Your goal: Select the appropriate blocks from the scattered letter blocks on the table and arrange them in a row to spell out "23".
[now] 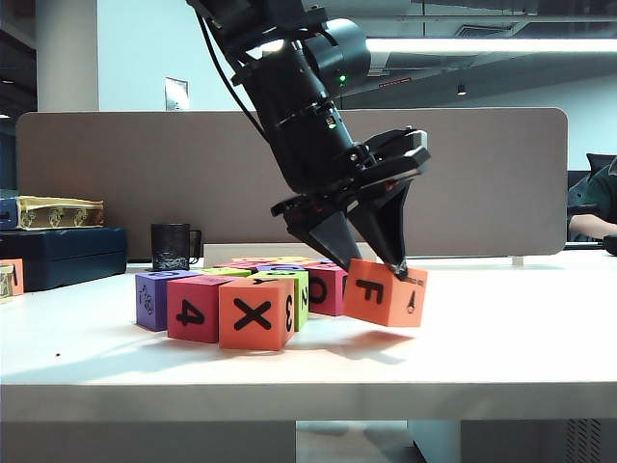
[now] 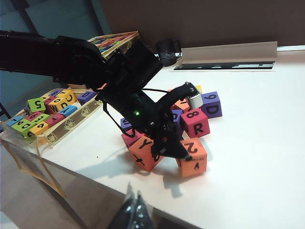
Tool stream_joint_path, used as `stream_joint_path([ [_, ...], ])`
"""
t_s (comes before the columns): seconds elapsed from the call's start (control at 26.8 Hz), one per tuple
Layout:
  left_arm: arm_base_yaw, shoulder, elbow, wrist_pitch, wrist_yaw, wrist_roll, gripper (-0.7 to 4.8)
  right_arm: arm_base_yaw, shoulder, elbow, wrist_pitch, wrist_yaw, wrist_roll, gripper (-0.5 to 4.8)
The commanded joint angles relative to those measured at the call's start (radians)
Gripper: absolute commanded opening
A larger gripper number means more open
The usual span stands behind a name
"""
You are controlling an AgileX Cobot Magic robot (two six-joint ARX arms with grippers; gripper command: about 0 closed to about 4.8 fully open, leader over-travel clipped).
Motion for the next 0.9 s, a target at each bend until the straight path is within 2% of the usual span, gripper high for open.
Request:
stream_joint_path([
  [0.04, 0.0, -0.006, 0.003, 0.051, -0.067, -0.001, 2.1, 0.0, -0.011, 0.003, 0.012, -0.002, -0.003, -0.01],
  [0.19, 0.0, 0.013, 0.003, 0.06, -0.065, -0.003, 2.16, 0.0, -0.011, 0.003, 0.012, -0.002, -0.003, -0.01],
  [0.37, 0.0, 0.045, 0.003, 0.051, 0.043, -0.005, 2.18, 0.0, -0.011, 0.003, 0.012, -0.002, -0.003, -0.01],
  [0.45, 0.0, 0.045, 0.003, 0.051, 0.048, -0.004, 2.59, 0.0, -0.011, 0.003, 0.012, -0.002, -0.003, -0.01],
  [0.52, 0.0, 0.044, 0.006, 0.05, 0.049, -0.005, 3.35, 0.0, -0.011, 0.003, 0.012, -0.002, -0.003, -0.01],
  [0.56, 0.0, 0.043, 0.011, 0.046, 0.049, -0.003, 3.51, 0.0, -0.011, 0.003, 0.012, -0.001, -0.003, -0.01],
  [0.67, 0.0, 0.036, 0.011, 0.04, 0.049, 0.001, 3.51, 0.0, -0.011, 0.003, 0.012, -0.001, -0.003, -0.01],
  [0.82, 0.0, 0.023, 0.089, -0.059, 0.048, 0.071, 3.52, 0.0, -0.011, 0.003, 0.012, -0.001, -0.003, -0.01],
  [0.9, 0.0, 0.023, 0.163, -0.138, 0.034, 0.145, 3.54, 0.0, -0.011, 0.003, 0.011, -0.001, -0.003, -0.01],
])
